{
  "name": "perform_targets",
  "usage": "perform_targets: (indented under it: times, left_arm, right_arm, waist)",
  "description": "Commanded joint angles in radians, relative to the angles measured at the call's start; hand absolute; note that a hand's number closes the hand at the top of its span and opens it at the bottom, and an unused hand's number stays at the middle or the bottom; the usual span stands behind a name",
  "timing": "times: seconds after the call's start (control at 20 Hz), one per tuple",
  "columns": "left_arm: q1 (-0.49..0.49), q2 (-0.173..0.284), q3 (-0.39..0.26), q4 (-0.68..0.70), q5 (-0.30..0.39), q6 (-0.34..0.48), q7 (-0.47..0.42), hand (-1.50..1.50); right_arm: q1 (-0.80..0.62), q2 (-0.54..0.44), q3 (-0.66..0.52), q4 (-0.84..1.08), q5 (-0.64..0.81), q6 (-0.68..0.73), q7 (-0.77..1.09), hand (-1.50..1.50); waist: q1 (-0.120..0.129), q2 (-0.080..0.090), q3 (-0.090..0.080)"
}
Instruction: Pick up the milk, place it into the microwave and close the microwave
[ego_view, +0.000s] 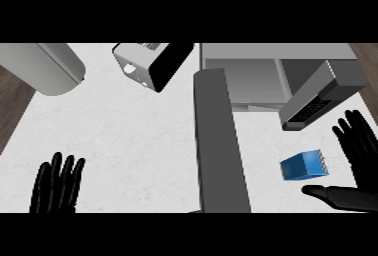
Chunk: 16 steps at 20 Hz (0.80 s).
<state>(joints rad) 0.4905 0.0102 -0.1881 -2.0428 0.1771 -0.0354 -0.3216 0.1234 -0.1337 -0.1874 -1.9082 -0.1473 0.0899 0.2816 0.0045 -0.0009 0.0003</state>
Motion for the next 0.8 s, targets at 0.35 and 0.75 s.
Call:
perform_targets:
  times: [0.35,0.75]
  left_arm:
    - [0.124,0.058,0.032,-0.007,0.055,-0.074,-0.119,-1.50]
    - [0.152,0.044,0.003,0.016,0.050,-0.074,-0.139,-1.50]
  right_arm:
    - [0.014,0.062,-0.031,0.336,0.143,-0.062,-0.299,-1.50]
    - [0.016,0.009,-0.092,0.525,0.138,-0.018,-0.467,-1.50]
  waist:
    - [0.004,0.001,0.000]
    - [0.000,0.000,0.000]
